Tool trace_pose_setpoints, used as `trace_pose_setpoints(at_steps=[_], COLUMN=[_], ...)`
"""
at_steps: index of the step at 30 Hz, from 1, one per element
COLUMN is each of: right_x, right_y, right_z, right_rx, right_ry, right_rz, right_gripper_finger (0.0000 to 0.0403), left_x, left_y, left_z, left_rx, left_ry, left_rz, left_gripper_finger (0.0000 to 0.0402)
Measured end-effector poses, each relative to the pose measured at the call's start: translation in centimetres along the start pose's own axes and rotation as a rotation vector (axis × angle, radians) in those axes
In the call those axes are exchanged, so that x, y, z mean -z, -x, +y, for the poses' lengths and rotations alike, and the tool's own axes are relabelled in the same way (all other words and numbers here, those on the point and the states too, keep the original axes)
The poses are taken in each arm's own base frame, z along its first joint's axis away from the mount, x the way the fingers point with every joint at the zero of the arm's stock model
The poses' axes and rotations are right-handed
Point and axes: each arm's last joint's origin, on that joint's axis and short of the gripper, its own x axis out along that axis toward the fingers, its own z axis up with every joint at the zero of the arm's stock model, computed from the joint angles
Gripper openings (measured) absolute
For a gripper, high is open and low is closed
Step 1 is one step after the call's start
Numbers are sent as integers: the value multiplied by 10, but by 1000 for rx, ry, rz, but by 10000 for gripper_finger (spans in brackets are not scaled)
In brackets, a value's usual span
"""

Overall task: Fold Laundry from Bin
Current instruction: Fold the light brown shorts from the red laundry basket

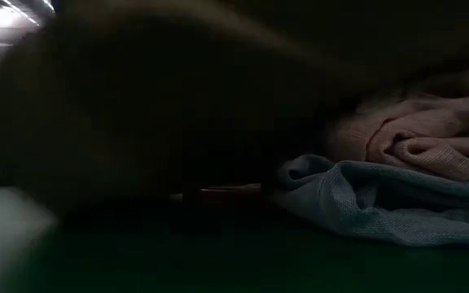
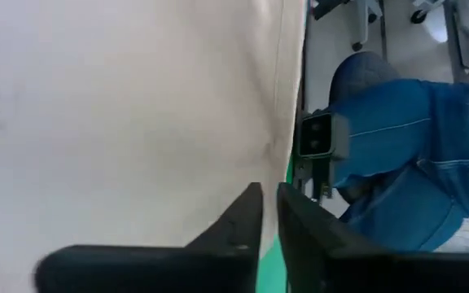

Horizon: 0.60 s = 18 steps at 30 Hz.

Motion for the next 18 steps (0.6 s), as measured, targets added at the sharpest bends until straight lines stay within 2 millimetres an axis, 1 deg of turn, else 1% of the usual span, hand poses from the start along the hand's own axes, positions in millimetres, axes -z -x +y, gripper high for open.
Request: trace_pose_setpoints(at_steps=[2,5,7,9,12,15,18], right_x=[2,6,7,7,7,6,6], right_y=[-1,-2,-3,-3,-3,-3,-3], right_z=[4,8,10,10,10,10,10], right_rx=[-5,-6,-6,-6,-4,1,4], right_ry=[9,29,39,40,40,43,44], right_rz=[5,9,11,10,7,2,-2], right_gripper_finger=[5,5,5,5,5,5,5], left_x=[1,2,0,-3,-7,-11,-10], left_y=[-11,-21,-22,-21,-19,-16,-10], left_z=[5,13,18,26,38,50,66], left_rx=[-20,-52,-70,-106,-173,-243,-403], left_ry=[6,17,32,61,102,110,127], left_rz=[17,41,57,69,70,75,85], left_gripper_finger=[57,97,119,133,137,130,120])
